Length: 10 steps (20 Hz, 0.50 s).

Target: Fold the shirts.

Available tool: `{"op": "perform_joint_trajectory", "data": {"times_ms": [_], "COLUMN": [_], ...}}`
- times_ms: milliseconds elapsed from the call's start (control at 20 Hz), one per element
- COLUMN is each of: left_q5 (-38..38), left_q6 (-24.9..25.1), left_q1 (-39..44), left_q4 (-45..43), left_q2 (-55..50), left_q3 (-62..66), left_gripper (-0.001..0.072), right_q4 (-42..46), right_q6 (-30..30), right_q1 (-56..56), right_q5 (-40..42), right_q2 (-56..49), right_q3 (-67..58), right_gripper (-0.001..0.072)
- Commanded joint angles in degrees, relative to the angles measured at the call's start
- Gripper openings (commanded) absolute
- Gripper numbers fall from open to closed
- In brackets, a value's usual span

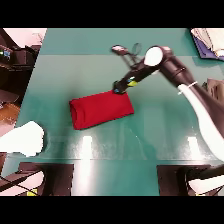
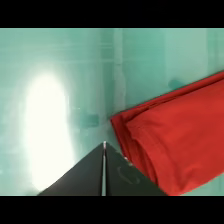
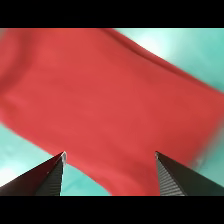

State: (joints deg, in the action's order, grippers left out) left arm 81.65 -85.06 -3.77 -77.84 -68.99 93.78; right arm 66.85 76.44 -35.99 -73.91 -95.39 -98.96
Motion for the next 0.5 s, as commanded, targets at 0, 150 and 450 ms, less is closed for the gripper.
{"op": "perform_joint_trajectory", "data": {"times_ms": [0,150,450], "left_q5": [-0.42,-1.95,-3.15], "left_q6": [-0.02,0.00,0.02], "left_q1": [-0.07,-0.07,-0.09], "left_q4": [2.21,3.98,4.59], "left_q2": [-0.24,-0.24,-0.35], "left_q3": [-0.04,-0.04,-0.04], "left_gripper": [0.0023,0.0023,0.0024], "right_q4": [-3.69,-14.53,-30.16], "right_q6": [1.33,1.27,-3.37], "right_q1": [11.28,18.32,18.29], "right_q5": [-2.25,-0.57,-0.11], "right_q2": [1.01,-2.19,-12.11], "right_q3": [6.64,12.70,15.26], "right_gripper": [0.0621,0.0624,0.0623]}}
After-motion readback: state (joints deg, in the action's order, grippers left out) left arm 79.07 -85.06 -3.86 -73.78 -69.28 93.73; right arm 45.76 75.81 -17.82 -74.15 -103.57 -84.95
